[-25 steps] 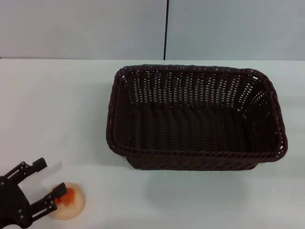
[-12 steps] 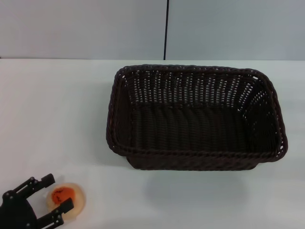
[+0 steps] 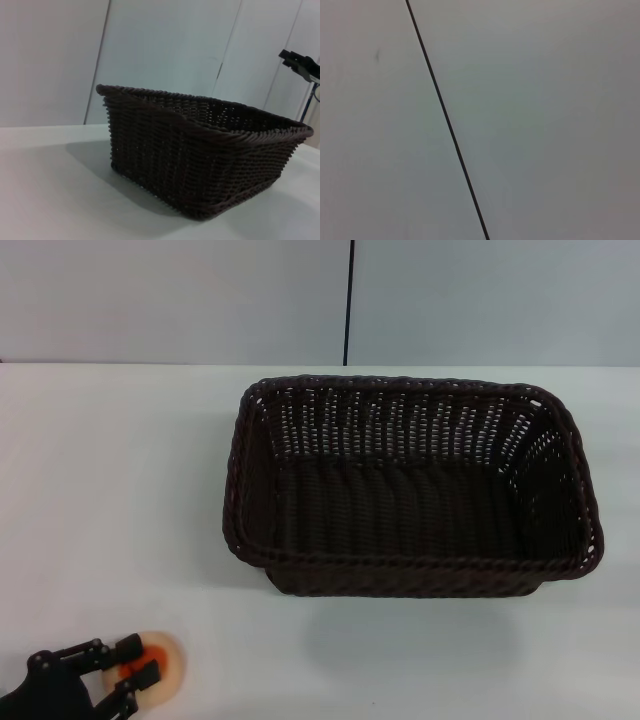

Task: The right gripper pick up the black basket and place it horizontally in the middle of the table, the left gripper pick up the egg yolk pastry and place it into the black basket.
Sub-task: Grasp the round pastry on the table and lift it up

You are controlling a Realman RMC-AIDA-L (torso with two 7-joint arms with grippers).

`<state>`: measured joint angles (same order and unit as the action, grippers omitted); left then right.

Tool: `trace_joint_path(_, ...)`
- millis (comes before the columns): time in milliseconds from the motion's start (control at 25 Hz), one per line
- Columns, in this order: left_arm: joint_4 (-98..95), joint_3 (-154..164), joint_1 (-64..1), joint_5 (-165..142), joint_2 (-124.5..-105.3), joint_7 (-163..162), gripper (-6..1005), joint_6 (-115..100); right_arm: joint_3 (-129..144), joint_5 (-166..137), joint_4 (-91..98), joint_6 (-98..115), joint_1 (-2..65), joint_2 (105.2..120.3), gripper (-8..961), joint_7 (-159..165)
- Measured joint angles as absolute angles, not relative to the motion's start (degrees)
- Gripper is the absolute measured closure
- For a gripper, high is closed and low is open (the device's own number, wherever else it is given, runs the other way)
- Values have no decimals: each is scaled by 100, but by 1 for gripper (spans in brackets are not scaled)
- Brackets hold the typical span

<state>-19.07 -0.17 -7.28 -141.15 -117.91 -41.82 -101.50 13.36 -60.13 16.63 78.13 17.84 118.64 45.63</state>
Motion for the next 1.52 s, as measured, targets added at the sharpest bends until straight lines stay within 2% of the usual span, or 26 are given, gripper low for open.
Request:
trace_joint_path(160, -1907, -16, -732, -14116, -11792, -4157, 587, -10167, 1336, -6016, 1664, 7813, 1793, 11861, 458, 4561)
trace_joint_path(320, -1907, 15, -790, -14118, -11794, -4199, 820, -10160, 1345, -6026, 1661, 7804, 1818, 11856, 458, 4561)
trace_joint_path(600, -1907, 26, -833, -14131, -11795, -4206, 992, -10142, 1346, -6030, 1661, 7749, 1830, 11856, 457, 4561)
trace_joint_path(1520, -1464, -402, -1184, -13141, -11781, -4209, 967, -10819, 1283, -5991, 1661, 7680, 1916, 11856, 457, 4561)
